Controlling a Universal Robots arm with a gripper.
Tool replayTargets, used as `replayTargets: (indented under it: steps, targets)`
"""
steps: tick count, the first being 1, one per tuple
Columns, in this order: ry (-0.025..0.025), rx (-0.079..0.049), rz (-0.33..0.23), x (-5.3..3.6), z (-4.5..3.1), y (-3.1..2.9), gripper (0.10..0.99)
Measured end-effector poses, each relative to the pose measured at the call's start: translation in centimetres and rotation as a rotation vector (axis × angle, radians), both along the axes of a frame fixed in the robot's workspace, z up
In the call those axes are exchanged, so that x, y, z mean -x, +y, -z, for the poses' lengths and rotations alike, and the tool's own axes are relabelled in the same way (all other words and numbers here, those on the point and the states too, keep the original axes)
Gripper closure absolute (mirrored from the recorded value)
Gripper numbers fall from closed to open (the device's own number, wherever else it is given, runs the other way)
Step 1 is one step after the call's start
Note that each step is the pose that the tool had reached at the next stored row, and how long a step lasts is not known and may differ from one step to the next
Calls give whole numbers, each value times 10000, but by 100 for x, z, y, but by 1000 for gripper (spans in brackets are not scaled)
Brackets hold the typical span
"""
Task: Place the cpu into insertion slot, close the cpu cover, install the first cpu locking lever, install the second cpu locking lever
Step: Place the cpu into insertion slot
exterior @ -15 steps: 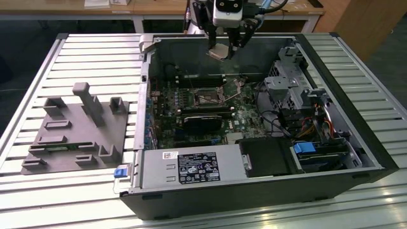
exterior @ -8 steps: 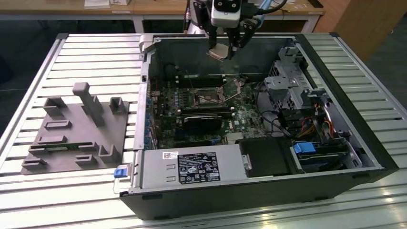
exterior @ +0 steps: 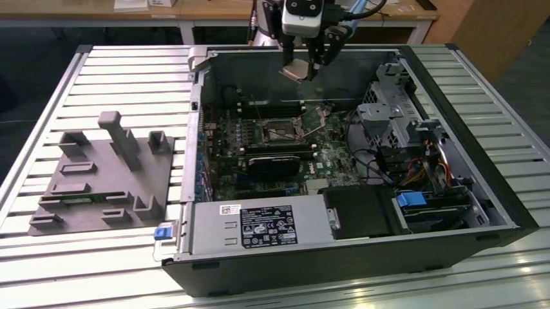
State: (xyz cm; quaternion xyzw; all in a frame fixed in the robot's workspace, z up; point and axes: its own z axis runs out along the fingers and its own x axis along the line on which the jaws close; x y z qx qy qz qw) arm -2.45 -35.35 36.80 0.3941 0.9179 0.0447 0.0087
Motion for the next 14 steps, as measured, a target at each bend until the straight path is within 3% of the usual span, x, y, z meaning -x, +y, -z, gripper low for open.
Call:
replayTargets:
  steps: [14]
  targets:
    - [0,0,787,0,2,0,549]
